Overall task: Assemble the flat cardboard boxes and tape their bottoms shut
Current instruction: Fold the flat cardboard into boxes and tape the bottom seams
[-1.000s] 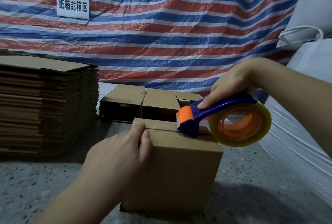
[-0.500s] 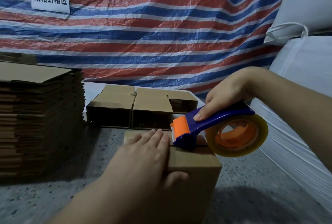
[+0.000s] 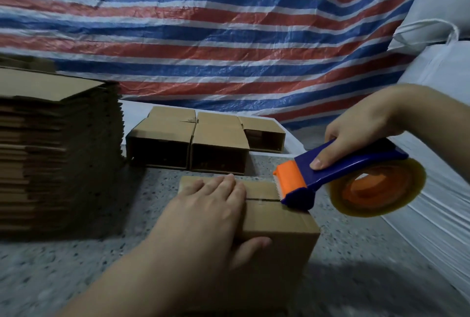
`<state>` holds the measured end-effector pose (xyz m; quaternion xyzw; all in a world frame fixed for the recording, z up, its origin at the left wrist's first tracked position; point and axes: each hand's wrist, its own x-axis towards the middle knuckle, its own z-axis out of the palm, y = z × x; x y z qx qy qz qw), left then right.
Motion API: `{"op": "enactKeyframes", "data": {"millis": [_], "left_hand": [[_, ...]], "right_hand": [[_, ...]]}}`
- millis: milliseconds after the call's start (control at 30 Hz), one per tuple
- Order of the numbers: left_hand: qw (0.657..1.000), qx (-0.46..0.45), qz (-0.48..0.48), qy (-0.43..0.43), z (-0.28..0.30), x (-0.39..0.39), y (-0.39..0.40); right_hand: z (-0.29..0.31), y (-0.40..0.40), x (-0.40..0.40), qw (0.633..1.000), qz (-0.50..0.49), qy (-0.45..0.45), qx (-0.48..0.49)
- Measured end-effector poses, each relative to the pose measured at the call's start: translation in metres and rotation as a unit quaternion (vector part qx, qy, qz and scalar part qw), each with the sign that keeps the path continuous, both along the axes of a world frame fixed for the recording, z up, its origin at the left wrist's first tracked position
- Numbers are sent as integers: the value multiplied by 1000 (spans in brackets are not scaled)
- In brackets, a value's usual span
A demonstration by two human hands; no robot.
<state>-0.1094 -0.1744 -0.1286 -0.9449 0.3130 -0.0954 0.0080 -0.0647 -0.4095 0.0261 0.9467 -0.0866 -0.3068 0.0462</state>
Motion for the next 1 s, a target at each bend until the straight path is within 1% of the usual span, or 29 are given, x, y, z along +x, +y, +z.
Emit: {"op": "enactKeyframes", "data": {"millis": [167,267,367,533,733,867,1000], "left_hand": [[1000,1,12,-8,15,2,-20],[1000,-15,-17,17,8,1,-40],[1000,-8,-8,6,-3,4,-46],[1000,12,1,3,-1,4,-47],[1000,-2,-25,15,1,2,-47],[999,-1,-47,1,-4,5,-49],[998,2,-54,-17,-9,7,-51]], "right_hand": [[2,2,11,1000,28,-12,-5],[-1,-4,17,998,54,-17,-2],[-5,-12,21,997,71,-14,20],[-9,-34,9,996,32,-8,85],[-3,-59,-16,997,7,-4,73],[3,-57,-21,997,3,5,72],[12,-56,-26,997,-28,18,69]]}}
